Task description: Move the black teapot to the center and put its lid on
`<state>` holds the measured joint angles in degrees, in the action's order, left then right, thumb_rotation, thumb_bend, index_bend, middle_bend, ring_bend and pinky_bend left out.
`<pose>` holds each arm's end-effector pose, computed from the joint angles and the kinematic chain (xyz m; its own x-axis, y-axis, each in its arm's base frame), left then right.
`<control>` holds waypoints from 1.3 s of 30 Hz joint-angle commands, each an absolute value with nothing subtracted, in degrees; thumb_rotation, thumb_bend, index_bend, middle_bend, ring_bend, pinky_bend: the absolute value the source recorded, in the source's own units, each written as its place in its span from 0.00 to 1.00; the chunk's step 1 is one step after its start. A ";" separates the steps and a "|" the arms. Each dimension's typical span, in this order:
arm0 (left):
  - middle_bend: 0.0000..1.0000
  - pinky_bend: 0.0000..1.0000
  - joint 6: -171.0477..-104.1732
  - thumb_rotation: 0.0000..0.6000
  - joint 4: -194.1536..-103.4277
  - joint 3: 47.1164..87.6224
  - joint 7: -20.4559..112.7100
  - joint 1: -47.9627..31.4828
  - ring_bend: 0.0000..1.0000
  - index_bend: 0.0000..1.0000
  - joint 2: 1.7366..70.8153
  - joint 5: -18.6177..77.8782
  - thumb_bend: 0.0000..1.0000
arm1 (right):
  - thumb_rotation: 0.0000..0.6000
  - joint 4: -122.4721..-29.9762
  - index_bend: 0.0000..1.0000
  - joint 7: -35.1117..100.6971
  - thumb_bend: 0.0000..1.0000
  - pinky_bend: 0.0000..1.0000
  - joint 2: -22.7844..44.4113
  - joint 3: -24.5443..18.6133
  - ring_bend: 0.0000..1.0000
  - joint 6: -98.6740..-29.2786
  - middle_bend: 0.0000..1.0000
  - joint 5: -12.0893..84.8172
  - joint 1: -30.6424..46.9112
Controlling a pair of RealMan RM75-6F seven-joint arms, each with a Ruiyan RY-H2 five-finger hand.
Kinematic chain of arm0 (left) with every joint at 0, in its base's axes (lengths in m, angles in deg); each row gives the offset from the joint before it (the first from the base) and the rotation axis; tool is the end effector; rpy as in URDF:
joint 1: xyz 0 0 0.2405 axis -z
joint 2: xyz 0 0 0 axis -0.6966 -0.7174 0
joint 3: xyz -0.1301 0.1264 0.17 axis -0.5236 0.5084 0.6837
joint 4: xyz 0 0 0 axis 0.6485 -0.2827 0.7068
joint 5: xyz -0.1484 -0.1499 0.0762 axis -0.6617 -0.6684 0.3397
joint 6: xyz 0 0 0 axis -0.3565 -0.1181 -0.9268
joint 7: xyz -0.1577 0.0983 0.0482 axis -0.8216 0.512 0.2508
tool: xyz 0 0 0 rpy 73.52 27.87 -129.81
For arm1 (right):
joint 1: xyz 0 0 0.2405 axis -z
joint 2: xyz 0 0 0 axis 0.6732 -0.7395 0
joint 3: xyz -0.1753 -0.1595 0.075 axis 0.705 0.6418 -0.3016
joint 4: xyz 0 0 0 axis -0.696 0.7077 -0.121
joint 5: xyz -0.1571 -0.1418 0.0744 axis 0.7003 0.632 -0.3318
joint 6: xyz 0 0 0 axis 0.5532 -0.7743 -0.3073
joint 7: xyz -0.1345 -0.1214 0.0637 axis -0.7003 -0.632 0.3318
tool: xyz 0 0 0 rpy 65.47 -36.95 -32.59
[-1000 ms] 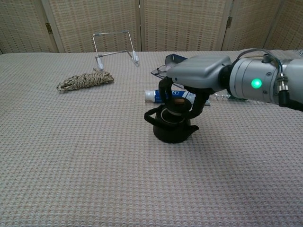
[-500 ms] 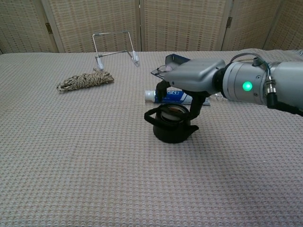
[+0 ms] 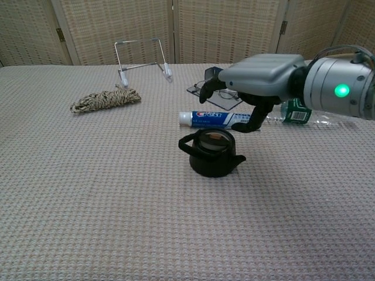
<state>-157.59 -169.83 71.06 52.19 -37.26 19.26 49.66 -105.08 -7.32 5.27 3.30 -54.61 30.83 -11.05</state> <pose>-0.3054 0.2460 0.1371 0.4365 -0.0151 0.8996 0.8993 0.0376 -0.4357 -0.0662 -0.3494 -0.0338 0.7046 -0.1740 0.6879 -0.6258 -0.6093 0.4869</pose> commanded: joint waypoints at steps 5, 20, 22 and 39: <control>0.21 0.00 -157.39 1.00 -169.87 71.22 52.72 -37.12 0.23 0.24 19.70 49.90 0.44 | 1.00 -104.86 0.22 -0.90 0.41 0.75 4.71 6.53 0.81 -50.70 0.28 38.08 -9.27; 0.21 0.00 -157.63 1.00 -169.64 71.31 52.33 -37.65 0.23 0.24 19.61 49.61 0.44 | 1.00 -103.51 0.22 -0.28 0.41 0.75 6.33 6.72 0.81 -49.06 0.32 38.44 -9.15; 0.21 0.00 -157.69 1.00 -169.63 71.26 52.26 -37.67 0.23 0.24 19.58 49.63 0.44 | 1.00 -103.83 0.22 -0.29 0.41 0.75 5.98 6.58 0.81 -49.48 0.32 38.60 -8.98; 0.21 0.00 -157.59 1.00 -168.75 70.07 51.20 -37.50 0.23 0.24 19.29 48.31 0.44 | 1.00 -111.91 0.15 1.98 0.41 0.30 -10.42 11.95 0.35 -79.46 0.20 49.93 11.77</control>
<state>-157.56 -168.76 70.11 51.18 -37.52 19.28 48.35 -112.01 -0.66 -7.50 9.69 -72.46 46.38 5.53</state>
